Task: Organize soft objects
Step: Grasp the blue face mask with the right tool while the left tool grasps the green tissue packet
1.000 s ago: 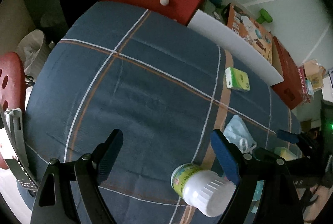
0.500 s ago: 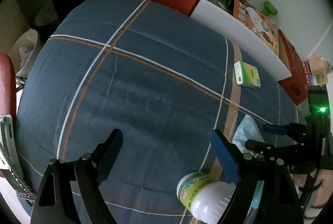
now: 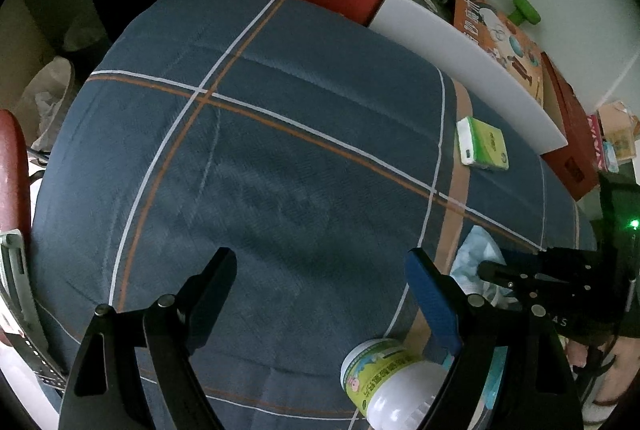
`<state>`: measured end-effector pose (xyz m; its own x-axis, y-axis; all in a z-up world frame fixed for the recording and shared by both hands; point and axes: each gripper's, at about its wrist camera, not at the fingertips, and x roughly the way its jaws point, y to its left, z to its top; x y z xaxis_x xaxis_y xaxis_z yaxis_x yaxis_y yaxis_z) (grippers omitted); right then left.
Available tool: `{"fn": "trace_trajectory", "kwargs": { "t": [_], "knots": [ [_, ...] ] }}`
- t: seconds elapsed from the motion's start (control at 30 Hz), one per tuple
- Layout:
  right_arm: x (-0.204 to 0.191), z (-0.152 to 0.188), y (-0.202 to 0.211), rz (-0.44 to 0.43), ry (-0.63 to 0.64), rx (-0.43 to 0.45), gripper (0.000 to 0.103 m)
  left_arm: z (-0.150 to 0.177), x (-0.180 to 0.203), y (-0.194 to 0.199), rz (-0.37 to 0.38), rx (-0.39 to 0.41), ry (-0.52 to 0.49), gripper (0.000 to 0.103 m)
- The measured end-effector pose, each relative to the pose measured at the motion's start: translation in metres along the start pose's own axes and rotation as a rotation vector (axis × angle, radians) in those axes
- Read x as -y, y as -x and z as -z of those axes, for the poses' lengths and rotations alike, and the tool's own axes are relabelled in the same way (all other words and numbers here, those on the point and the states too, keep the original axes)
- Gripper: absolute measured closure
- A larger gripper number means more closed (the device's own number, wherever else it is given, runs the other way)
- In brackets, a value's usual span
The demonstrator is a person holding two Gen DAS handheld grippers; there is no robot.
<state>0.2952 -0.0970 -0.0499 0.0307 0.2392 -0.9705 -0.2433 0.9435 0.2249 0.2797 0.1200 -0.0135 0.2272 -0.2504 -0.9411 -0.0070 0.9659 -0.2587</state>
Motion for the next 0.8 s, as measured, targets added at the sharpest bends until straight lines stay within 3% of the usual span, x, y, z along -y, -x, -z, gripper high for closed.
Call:
{"fn": "trace_trajectory", "kwargs": {
  "t": [0.2, 0.8],
  "knots": [
    [0.011, 0.007, 0.014, -0.035, -0.025, 0.047, 0.092, -0.003, 0.010, -0.001, -0.011, -0.011, -0.017, 0.017],
    [0.052, 0.040, 0.076, -0.050, -0.113, 0.196, 0.093, -0.008, 0.043, 0.015, -0.023, -0.020, -0.061, 0.017]
  ]
}}
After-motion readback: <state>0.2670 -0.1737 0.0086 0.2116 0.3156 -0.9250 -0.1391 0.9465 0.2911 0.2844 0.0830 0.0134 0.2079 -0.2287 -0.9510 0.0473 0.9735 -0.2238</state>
